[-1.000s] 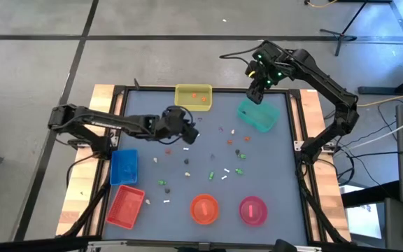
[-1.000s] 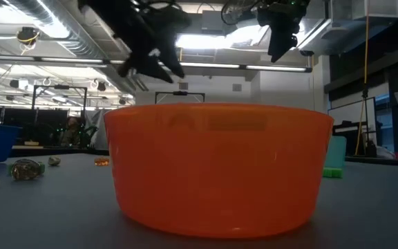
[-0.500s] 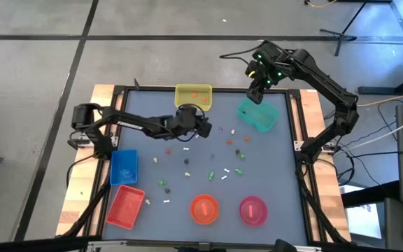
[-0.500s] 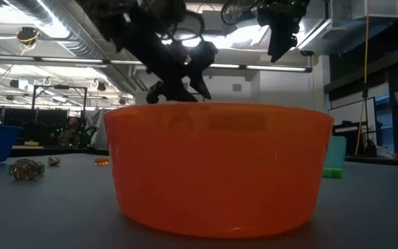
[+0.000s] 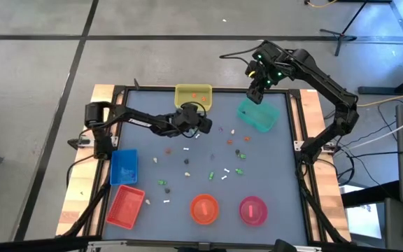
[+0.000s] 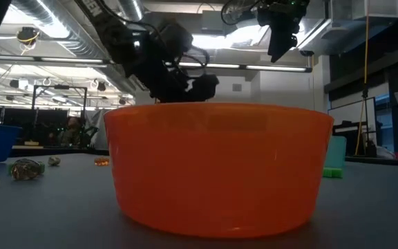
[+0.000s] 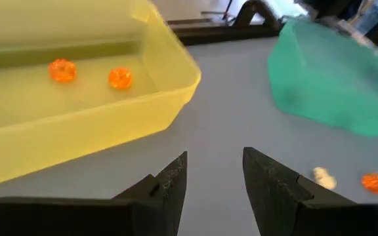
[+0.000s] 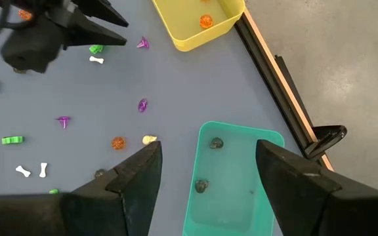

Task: Sort Halloween decoration
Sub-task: Put the purple witch hat toy into the blue bin

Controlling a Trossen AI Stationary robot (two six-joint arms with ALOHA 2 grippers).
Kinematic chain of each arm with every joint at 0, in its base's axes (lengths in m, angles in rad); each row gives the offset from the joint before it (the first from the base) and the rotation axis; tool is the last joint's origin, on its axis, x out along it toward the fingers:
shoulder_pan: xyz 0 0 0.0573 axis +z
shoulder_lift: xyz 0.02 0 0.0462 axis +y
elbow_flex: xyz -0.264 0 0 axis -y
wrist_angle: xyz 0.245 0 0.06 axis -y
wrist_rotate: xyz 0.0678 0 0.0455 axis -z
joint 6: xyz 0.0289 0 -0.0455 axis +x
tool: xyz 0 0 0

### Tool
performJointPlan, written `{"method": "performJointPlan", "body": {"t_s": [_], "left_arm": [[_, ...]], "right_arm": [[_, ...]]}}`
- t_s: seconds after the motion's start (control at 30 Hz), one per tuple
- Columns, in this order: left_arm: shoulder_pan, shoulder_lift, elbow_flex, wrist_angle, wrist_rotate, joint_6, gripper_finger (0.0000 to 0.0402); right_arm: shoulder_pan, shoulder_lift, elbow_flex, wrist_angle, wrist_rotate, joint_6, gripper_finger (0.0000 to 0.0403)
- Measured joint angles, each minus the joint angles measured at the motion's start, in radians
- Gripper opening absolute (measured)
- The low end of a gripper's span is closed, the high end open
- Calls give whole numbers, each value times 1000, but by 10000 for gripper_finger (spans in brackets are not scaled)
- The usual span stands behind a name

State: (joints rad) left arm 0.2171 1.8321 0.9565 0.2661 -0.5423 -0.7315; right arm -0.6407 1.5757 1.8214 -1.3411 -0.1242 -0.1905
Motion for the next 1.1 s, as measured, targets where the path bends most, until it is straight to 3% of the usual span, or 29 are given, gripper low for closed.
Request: {"method": "performJointPlan", "body": {"t_s": [0.33,0.6,1.1], "left_arm": [[20,85,0,52,1,-7,134],[39,157,1,91,26,-109,134],[73,166,10,88,43,-118,131]], "right_arm": [[0,0,0,4,0,0,246],[0,0,0,6,0,0,246],[0,0,0,7,0,0,246]]}}
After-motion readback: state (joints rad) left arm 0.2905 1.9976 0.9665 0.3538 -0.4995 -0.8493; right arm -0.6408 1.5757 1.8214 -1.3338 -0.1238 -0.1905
